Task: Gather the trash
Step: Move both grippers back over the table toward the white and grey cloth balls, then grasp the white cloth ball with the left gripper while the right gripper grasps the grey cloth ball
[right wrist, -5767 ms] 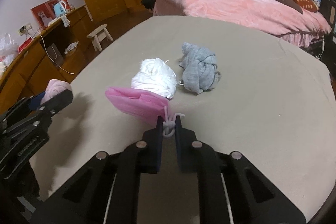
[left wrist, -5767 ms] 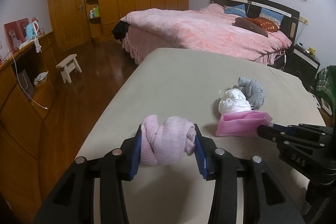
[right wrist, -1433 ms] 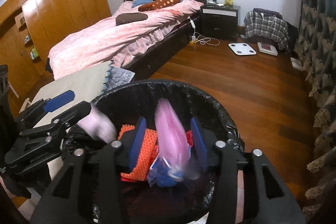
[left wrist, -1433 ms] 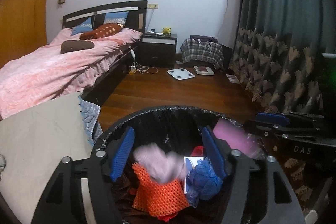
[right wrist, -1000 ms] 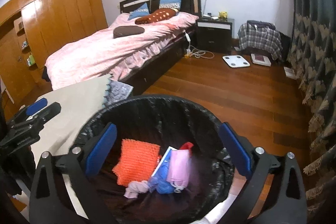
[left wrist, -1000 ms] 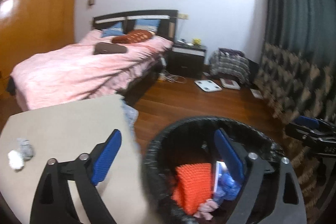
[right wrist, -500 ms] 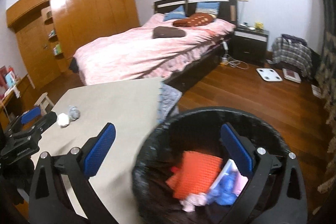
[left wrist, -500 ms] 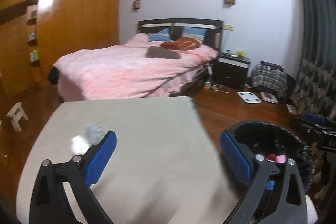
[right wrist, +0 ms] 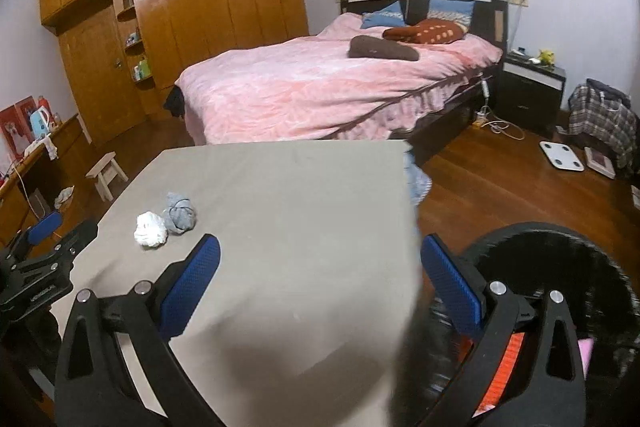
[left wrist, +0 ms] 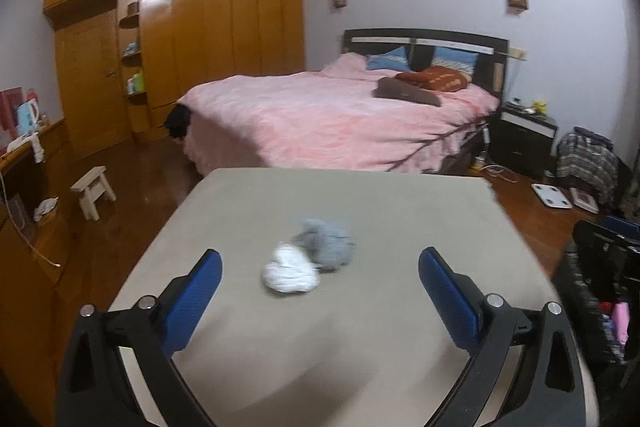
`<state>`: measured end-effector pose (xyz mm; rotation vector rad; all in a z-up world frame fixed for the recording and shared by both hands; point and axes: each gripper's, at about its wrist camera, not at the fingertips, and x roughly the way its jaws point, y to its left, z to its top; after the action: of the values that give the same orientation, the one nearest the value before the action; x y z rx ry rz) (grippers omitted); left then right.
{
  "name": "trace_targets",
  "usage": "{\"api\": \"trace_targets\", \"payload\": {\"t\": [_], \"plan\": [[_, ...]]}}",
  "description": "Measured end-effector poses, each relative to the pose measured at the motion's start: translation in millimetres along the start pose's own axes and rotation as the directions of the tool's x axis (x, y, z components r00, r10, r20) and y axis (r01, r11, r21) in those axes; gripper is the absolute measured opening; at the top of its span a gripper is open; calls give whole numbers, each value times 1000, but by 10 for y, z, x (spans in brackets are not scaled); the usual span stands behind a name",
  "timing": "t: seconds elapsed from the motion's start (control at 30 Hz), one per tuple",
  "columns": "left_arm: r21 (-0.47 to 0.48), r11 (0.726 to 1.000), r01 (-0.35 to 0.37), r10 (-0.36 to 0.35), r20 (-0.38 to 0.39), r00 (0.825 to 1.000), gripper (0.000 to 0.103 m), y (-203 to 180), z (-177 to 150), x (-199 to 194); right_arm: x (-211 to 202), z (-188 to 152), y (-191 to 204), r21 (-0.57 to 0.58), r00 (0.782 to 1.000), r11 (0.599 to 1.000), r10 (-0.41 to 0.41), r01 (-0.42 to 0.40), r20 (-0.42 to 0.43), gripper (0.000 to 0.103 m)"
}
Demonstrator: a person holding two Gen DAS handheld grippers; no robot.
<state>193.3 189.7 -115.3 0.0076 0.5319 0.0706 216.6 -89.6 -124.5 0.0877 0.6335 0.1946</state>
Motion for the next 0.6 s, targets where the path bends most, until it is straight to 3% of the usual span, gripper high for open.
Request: {"api": "trace_targets", "payload": {"t": [0.23, 0.6], "plan": [[7, 1000, -29, 30, -64, 998, 91, 220, -96, 502, 532, 36, 305, -30, 999, 999, 17, -18, -38, 98], [-39, 999, 17, -24, -204, 979, 81, 340, -214, 1151, 979, 28, 406, -47, 997, 999, 18, -22, -78, 98]]}}
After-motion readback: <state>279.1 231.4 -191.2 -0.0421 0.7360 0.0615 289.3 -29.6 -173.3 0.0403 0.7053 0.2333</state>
